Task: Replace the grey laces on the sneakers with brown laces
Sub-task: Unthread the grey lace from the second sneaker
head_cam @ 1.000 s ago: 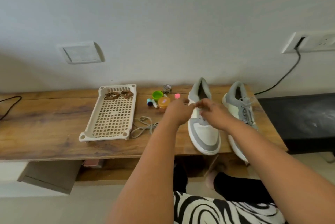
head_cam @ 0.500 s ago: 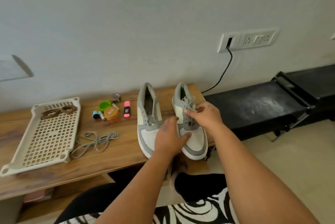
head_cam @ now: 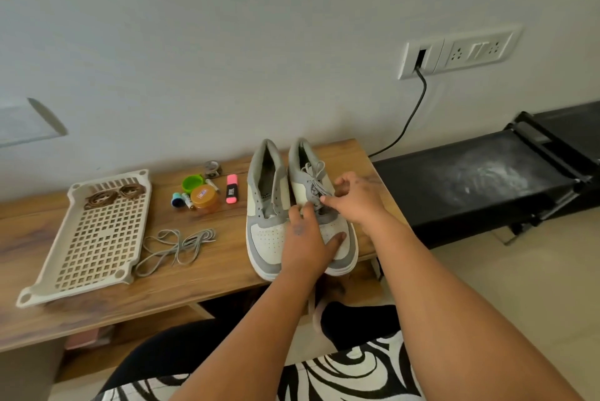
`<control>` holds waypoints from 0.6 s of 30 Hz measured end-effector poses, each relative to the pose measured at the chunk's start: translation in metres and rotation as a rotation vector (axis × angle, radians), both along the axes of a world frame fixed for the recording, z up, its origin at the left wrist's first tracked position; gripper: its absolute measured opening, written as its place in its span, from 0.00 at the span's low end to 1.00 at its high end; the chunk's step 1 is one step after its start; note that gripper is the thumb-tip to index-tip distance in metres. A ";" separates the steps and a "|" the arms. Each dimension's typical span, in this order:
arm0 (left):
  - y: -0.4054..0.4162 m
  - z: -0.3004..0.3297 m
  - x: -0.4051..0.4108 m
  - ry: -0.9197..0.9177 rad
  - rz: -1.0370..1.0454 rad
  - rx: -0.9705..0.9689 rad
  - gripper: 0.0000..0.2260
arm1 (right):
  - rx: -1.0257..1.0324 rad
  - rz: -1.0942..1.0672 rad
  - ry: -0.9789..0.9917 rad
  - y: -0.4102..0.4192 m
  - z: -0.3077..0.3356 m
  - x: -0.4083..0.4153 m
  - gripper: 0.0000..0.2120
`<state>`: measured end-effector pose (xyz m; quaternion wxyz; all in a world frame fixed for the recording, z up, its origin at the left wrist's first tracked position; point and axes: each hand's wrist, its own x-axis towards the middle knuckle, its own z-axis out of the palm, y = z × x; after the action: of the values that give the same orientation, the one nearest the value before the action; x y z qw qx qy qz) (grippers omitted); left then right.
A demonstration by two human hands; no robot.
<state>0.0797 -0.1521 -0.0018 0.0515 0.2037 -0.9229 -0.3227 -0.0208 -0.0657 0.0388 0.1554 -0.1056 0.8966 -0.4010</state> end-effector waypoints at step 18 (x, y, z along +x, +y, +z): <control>-0.020 0.036 -0.006 -0.133 -0.149 0.120 0.13 | -0.120 0.222 -0.042 0.009 0.050 0.009 0.08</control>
<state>0.0732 -0.1718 0.0345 -0.0463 0.1580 -0.9159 -0.3660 -0.0123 -0.0568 0.0888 0.2109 -0.2050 0.8504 -0.4363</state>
